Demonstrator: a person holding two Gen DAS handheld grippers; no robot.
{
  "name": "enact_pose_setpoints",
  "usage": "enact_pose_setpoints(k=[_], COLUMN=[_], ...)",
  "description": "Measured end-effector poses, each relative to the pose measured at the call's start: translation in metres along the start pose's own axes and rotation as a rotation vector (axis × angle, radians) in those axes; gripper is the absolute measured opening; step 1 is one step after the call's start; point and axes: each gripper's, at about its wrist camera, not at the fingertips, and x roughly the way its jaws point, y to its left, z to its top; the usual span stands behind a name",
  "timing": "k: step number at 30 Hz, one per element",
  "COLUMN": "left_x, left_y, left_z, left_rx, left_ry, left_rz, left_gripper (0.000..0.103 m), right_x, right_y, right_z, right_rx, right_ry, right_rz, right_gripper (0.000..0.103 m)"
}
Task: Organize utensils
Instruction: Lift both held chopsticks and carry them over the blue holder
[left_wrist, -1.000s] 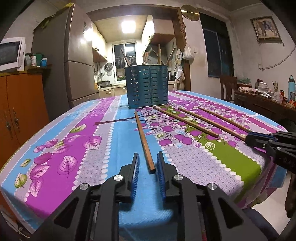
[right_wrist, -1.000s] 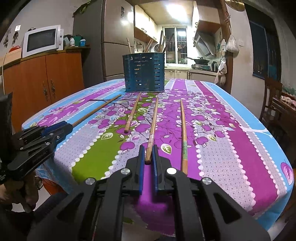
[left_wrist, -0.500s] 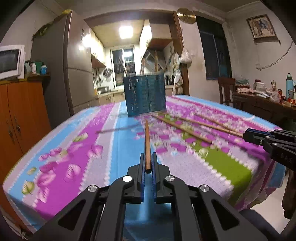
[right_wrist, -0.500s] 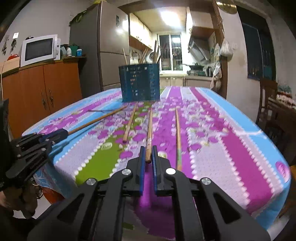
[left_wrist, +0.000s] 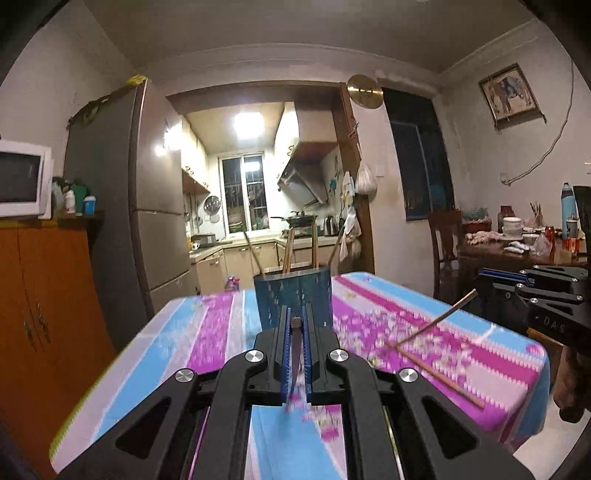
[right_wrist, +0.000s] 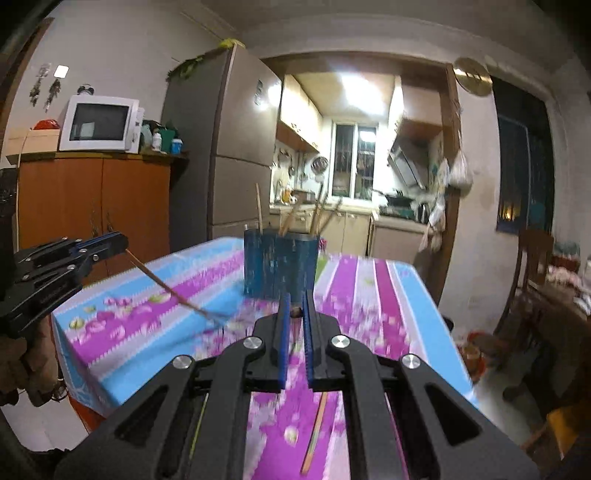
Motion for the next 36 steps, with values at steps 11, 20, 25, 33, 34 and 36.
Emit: enact_pose_setpoints(k=[11, 20, 25, 33, 34, 36], left_x=[0.062, 0.083, 0.097, 0.111, 0.114, 0.117], left_y=[0.025, 0.037, 0.055, 0.067, 0.067, 0.067], left_z=[0.061, 0.088, 0.101, 0.147, 0.156, 0.17], left_rx=[-0.064, -0.081, -0.122, -0.139, -0.141, -0.143], left_ry=[0.08, 0.12, 0.125, 0.062, 0.051, 0.036], left_rz=[-0.065, -0.094, -0.088, -0.082, -0.083, -0.083], left_gripper=[0.007, 0.007, 0.007, 0.007, 0.007, 0.007], right_x=[0.039, 0.068, 0.076, 0.085, 0.086, 0.089], right_y=[-0.019, -0.029, -0.035, -0.043, -0.044, -0.046], right_z=[0.075, 0.096, 0.113, 0.157, 0.167, 0.184], right_rx=[-0.006, 0.023, 0.036, 0.057, 0.055, 0.052], right_ry=[0.018, 0.046, 0.049, 0.04, 0.032, 0.019], right_rz=[0.079, 0.106, 0.115, 0.13, 0.131, 0.134], right_gripper=[0.005, 0.005, 0.005, 0.005, 0.005, 0.005])
